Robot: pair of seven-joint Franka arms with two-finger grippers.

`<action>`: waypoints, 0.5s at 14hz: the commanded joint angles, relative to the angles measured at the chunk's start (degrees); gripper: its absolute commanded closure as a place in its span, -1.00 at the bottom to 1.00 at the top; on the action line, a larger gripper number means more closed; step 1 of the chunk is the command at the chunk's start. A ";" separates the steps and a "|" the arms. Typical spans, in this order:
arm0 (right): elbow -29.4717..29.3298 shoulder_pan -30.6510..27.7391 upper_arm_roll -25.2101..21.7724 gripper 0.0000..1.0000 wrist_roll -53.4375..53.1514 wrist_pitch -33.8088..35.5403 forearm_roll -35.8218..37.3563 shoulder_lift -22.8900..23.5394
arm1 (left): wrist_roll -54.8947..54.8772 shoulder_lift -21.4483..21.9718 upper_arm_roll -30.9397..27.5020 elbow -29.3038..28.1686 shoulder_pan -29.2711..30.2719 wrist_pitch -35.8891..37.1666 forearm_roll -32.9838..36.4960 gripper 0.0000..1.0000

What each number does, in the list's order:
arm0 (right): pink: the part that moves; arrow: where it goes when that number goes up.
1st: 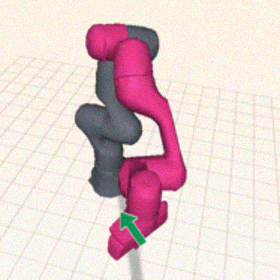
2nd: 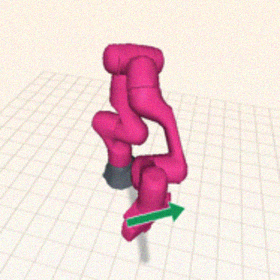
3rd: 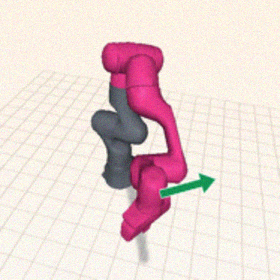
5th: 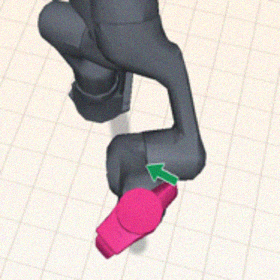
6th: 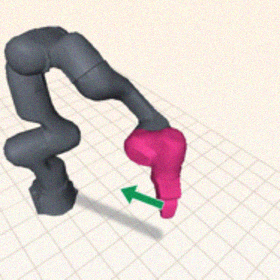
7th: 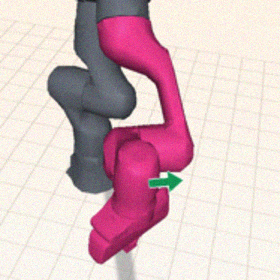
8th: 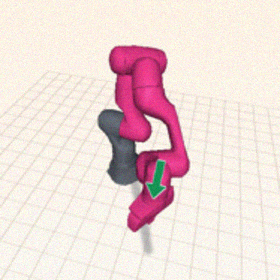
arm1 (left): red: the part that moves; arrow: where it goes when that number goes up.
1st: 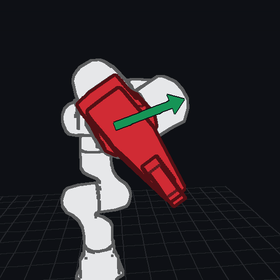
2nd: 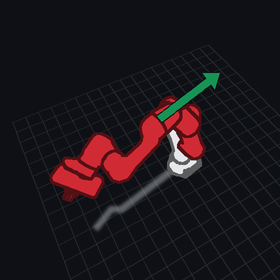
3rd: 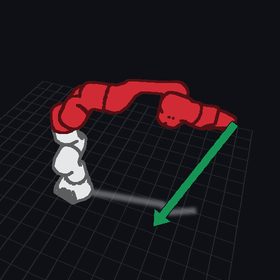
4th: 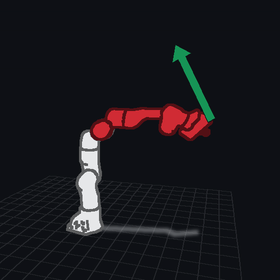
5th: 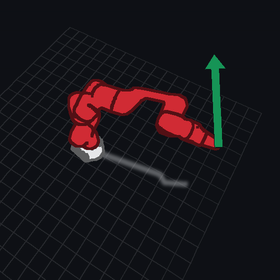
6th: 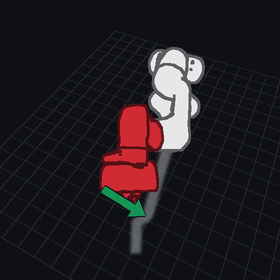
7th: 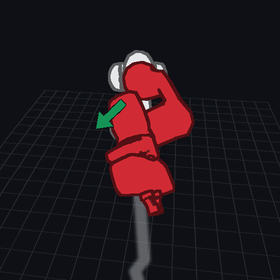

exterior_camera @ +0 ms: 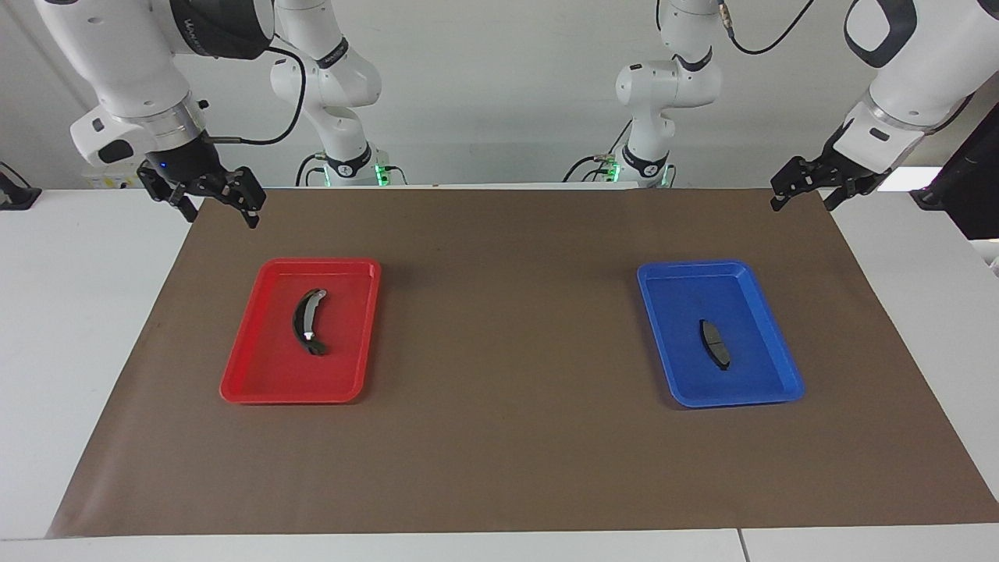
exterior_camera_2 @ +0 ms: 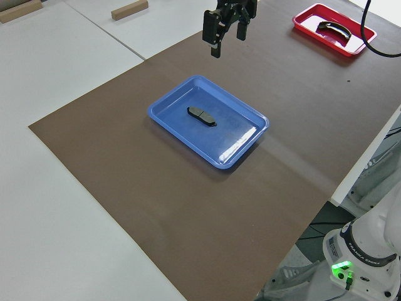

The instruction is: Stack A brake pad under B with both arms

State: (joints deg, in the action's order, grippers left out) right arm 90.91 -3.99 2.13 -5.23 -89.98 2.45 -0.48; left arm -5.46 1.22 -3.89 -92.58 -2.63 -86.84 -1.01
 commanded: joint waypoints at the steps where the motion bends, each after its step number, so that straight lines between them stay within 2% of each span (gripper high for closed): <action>1: 1.37 -1.02 0.77 -0.99 -0.22 -1.08 -0.87 -1.01 | 0.18 4.57 0.63 -10.23 -1.75 -8.58 -0.66 -0.96; 5: 2.86 -1.11 0.77 -0.99 -0.66 -3.43 -0.87 -1.36 | 0.80 3.62 0.64 -18.59 -2.02 -21.50 -0.40 -0.96; 7: 2.95 -1.11 0.77 -0.99 -0.31 -4.06 -0.96 -1.36 | 2.28 1.17 0.64 -21.49 -2.46 -28.09 -0.40 -0.96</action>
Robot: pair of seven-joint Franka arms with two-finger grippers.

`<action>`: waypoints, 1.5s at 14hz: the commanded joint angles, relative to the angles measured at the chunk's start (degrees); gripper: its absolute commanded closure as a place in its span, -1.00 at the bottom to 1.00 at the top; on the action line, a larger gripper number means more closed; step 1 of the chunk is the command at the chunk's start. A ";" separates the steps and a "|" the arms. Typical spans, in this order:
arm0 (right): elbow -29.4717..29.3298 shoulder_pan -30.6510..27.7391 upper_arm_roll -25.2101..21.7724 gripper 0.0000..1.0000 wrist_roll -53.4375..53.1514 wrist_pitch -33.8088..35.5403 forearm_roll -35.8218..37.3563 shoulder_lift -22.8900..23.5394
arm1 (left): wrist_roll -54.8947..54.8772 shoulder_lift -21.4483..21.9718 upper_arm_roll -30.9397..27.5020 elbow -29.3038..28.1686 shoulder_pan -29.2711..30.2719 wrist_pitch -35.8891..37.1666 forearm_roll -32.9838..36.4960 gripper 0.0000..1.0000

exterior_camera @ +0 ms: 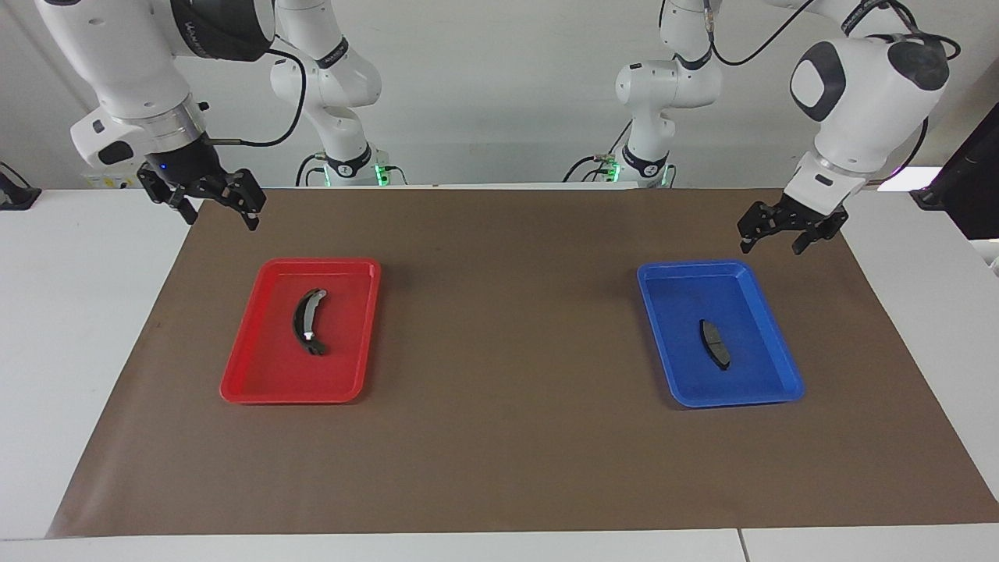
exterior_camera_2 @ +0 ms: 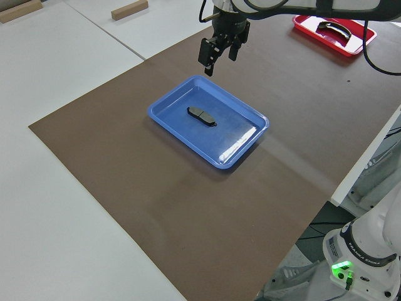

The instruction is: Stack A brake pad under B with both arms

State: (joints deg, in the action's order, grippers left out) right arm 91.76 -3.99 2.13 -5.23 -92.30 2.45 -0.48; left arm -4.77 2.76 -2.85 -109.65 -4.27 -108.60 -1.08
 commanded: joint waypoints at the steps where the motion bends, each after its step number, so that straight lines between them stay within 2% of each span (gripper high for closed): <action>1: 2.46 -1.11 0.77 -0.99 -0.22 -1.92 -0.96 -1.45 | 2.04 -2.21 -0.40 -4.96 -1.17 -9.41 -0.32 -0.96; 3: 2.81 -1.02 1.12 -0.99 -0.04 -1.92 -2.18 -1.54 | 2.22 -5.73 -0.40 -4.96 -1.53 -13.90 -0.32 -0.96; 6: 8.94 -1.02 1.13 -0.99 1.09 -5.15 -2.71 -4.34 | 4.94 -11.62 -0.40 -5.05 -1.97 -21.02 -0.32 -0.96; 7: 12.79 -1.10 1.13 -0.99 3.54 -6.82 -2.80 -5.83 | 5.38 -13.20 -0.31 -5.31 -1.97 -23.48 -0.32 -0.96; 10: 22.30 -1.11 1.04 -0.99 6.38 -17.97 -2.89 -6.91 | 5.39 -16.11 -0.31 -5.76 -2.50 -28.15 -0.32 -0.95; 13: 29.59 -1.11 1.04 -0.99 8.12 -27.63 -2.89 -2.87 | 5.12 -18.23 -0.31 -6.89 -2.15 -30.70 -0.32 -0.93; 16: 39.00 -1.11 1.12 -0.99 8.57 -42.93 -2.89 -1.11 | 5.21 -18.31 -0.31 -8.56 -2.15 -31.06 -0.32 -0.85; 18: 40.07 -1.02 1.13 -0.99 8.83 -45.59 -2.89 0.21 | 5.12 -18.49 -0.31 -8.74 -1.97 -31.76 -0.32 -0.65; 19: 40.60 -1.02 1.13 -0.99 10.32 -47.17 -2.89 1.18 | 5.04 -18.49 -0.31 -8.83 -1.88 -31.68 -0.32 -0.45; 21: 43.40 -1.02 1.13 -0.99 14.27 -52.34 -2.89 3.29 | 4.86 -18.40 -0.31 -9.18 -1.79 -31.41 -0.32 0.11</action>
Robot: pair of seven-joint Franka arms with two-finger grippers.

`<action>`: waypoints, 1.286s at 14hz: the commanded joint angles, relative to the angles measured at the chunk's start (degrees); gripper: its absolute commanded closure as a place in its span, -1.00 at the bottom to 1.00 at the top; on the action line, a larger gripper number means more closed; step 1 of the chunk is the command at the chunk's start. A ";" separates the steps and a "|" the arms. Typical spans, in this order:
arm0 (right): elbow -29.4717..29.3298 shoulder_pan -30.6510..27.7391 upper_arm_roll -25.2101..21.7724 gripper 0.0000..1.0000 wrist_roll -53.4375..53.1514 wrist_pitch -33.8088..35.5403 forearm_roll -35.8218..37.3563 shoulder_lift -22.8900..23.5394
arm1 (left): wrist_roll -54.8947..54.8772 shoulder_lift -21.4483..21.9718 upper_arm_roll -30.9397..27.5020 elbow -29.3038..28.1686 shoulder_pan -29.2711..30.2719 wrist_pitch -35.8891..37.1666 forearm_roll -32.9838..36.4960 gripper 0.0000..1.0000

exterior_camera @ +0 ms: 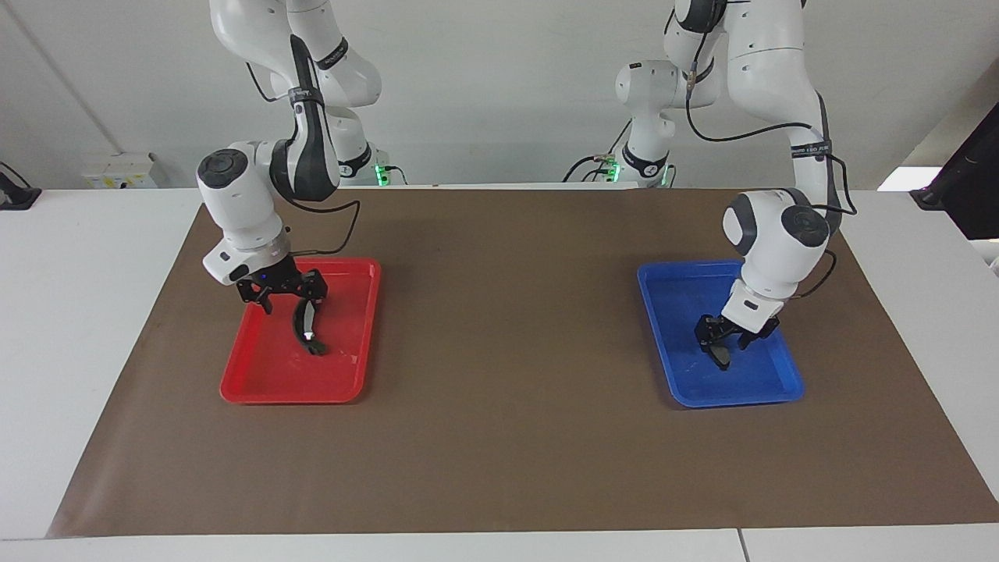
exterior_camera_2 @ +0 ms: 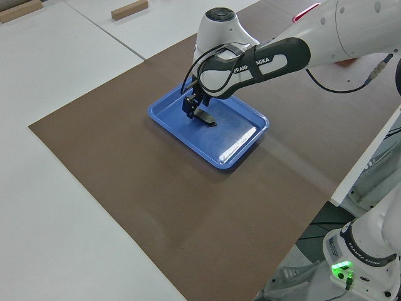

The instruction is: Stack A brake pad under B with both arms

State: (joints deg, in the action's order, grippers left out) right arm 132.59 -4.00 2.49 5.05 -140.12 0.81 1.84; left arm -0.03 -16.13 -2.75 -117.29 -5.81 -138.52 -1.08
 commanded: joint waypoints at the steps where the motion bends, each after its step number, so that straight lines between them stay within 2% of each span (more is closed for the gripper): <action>1: 3.63 -0.92 0.76 -0.99 4.00 -7.42 -1.25 1.93 | 0.20 0.57 -0.42 -2.15 -0.42 -1.41 -0.32 0.31; 2: 3.64 -1.01 0.76 -0.99 4.09 -7.89 -1.25 2.54 | 0.29 0.66 -0.42 -2.42 -0.43 -1.58 -0.32 0.45; 3: 3.64 -1.18 0.76 -0.99 4.27 -7.89 -1.25 2.73 | 0.29 0.66 -0.42 -2.59 -0.43 -1.58 -0.32 0.51; 6: 3.56 -1.10 0.76 -0.98 3.83 -8.42 -1.25 4.48 | 0.29 0.75 -0.42 -2.68 -0.43 -1.50 -0.32 0.50; 9: 3.29 -1.18 0.76 -0.86 3.83 -7.90 -1.25 4.48 | 0.20 0.75 -0.42 -2.59 -0.51 -1.06 -0.32 0.46; 13: 2.24 -1.09 0.76 -0.82 3.91 -5.79 -1.34 4.22 | 0.20 2.67 -0.51 -1.54 -1.04 1.49 -0.32 0.46; 15: 1.71 -1.09 0.76 -0.53 4.09 -3.94 -1.34 4.13 | 0.20 3.99 -0.42 -0.58 -2.00 3.33 -0.32 0.46; 16: 1.71 -1.09 0.76 -0.24 4.18 -3.85 -1.34 4.13 | 0.46 4.35 -0.42 0.56 -2.36 5.43 -0.32 0.47; 17: 1.62 -1.09 0.76 0.17 4.35 -3.41 -1.25 4.13 | 0.73 4.70 -0.42 2.22 -3.32 7.80 -0.32 0.48; 18: 0.93 -1.09 0.76 0.72 4.35 -2.11 -1.34 4.13 | 0.91 4.70 -0.42 3.89 -4.20 9.91 -0.41 0.48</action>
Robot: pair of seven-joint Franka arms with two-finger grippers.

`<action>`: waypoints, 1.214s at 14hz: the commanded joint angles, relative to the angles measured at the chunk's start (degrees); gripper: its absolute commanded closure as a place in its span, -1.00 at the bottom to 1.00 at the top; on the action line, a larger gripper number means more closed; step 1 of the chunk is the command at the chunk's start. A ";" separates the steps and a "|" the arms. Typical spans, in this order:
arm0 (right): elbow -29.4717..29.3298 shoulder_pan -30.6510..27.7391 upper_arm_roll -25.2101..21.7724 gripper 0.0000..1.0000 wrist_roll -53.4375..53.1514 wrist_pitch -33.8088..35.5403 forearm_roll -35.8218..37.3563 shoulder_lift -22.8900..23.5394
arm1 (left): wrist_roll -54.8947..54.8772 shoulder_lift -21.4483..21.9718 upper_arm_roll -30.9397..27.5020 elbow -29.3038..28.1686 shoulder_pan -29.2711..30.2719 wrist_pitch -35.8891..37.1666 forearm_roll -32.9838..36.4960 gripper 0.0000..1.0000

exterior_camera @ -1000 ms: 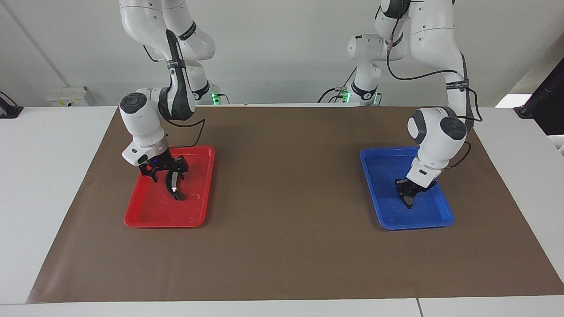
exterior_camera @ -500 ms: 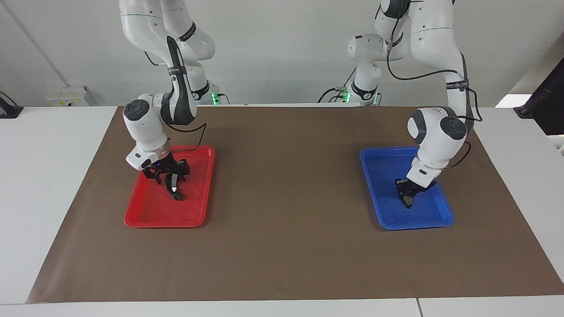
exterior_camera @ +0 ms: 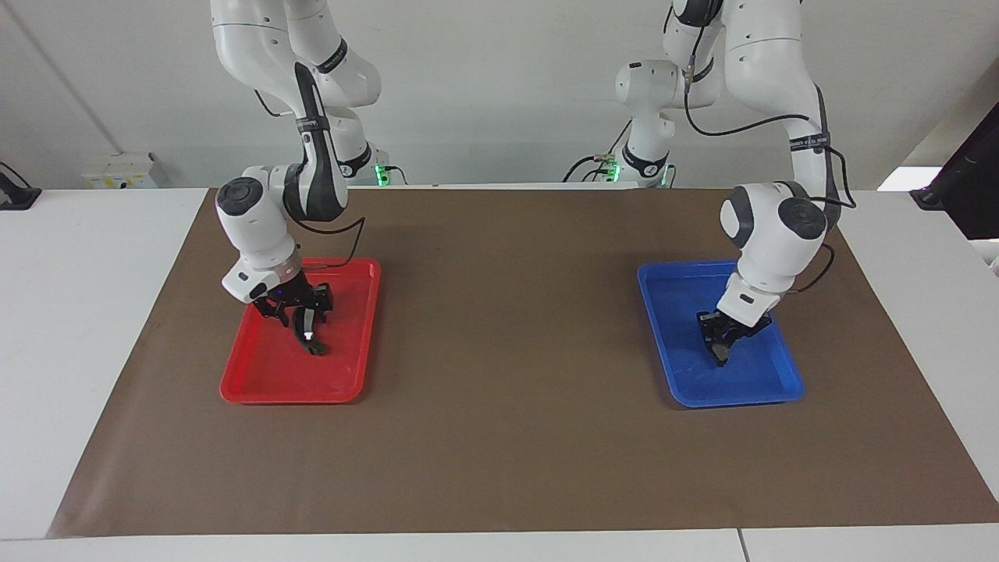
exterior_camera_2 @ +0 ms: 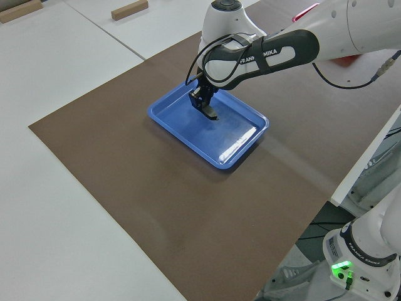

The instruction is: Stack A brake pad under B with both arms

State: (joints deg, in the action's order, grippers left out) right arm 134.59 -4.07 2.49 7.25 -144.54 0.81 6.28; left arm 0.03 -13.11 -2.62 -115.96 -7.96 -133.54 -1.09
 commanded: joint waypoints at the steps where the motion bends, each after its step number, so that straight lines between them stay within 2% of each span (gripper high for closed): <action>1: -2.13 -1.03 0.76 1.00 1.81 4.16 -1.34 -0.22 | 0.93 1.68 -0.46 4.06 -3.11 6.61 -0.41 0.48; 3: -4.76 -1.03 0.76 1.00 1.81 7.51 -1.34 0.13 | 2.59 1.59 -0.46 5.21 -5.57 7.59 -0.85 0.53; 8: -8.28 -1.03 0.76 1.00 1.10 10.76 -1.34 0.40 | 10.33 1.42 -0.46 5.57 -15.40 4.36 -0.85 0.96; 11: -11.62 -1.03 0.76 1.00 0.93 13.84 -1.34 0.48 | 10.60 0.45 -0.46 5.56 -19.10 0.67 -0.85 0.98; 15: -11.80 -0.94 0.76 1.00 -0.92 14.90 -1.34 0.05 | 19.28 -6.21 -0.46 7.58 -24.64 -6.53 -0.85 0.98; 17: -11.81 -0.94 0.76 1.00 -1.36 14.99 -1.34 -0.04 | 20.01 -10.17 -0.46 11.43 -26.75 -7.52 -0.85 0.98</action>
State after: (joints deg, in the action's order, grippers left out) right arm 123.55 -4.09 2.48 6.44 -130.58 0.71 6.45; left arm 18.56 -18.58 -2.09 -109.75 -32.25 -139.90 -1.26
